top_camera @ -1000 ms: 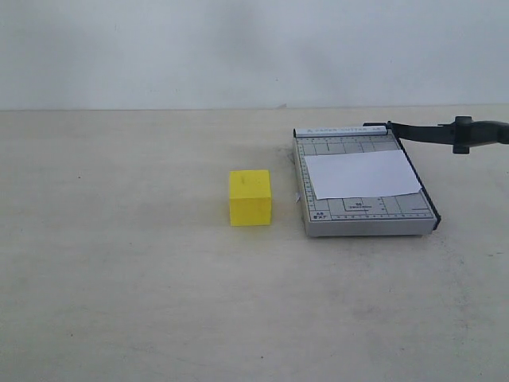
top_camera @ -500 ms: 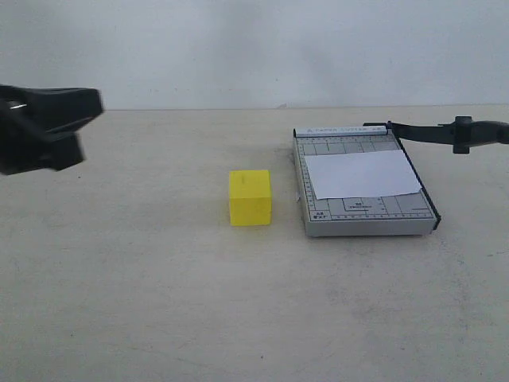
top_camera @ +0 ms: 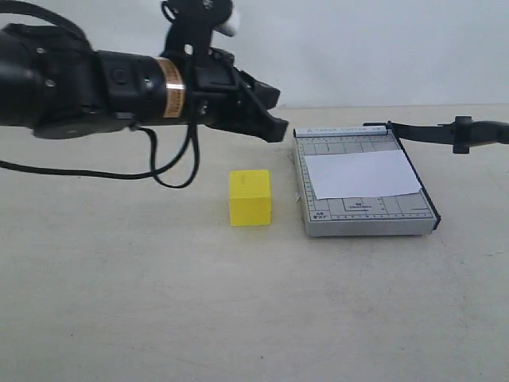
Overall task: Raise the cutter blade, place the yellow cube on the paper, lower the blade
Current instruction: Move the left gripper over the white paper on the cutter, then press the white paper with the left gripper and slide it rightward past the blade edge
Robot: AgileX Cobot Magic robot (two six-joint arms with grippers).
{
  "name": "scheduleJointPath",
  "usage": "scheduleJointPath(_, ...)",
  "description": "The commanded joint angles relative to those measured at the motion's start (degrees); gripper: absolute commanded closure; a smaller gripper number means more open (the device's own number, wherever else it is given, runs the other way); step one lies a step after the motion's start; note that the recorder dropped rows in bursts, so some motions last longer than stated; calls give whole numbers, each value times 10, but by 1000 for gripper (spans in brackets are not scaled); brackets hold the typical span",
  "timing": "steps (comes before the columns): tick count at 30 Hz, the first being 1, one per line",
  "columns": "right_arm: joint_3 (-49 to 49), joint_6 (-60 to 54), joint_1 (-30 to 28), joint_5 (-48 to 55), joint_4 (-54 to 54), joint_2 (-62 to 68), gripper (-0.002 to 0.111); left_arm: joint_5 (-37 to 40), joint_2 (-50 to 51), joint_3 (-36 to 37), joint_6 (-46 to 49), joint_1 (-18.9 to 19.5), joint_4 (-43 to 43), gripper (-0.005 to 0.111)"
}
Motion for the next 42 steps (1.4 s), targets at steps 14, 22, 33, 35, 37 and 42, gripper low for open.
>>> scheduleJointPath(14, 0, 0, 1, -3, 1, -5, 108, 16, 193, -138, -1, -46, 10, 102)
scheduleJointPath(22, 0, 0, 1, -3, 1, -5, 108, 15, 238, -191, 6, -63, 10, 102)
scheduleJointPath(33, 0, 0, 1, -3, 1, -5, 108, 20, 298, -236, 9, -66, 9, 102)
scheduleJointPath(35, 0, 0, 1, -3, 1, -5, 108, 24, 304, -237, 9, -66, 9, 102)
scheduleJointPath(37, 0, 0, 1, -3, 1, -5, 108, 33, 310, -243, 9, -66, 9, 102)
scheduleJointPath(42, 0, 0, 1, -4, 1, -5, 108, 33, 317, -245, 12, -66, 9, 102)
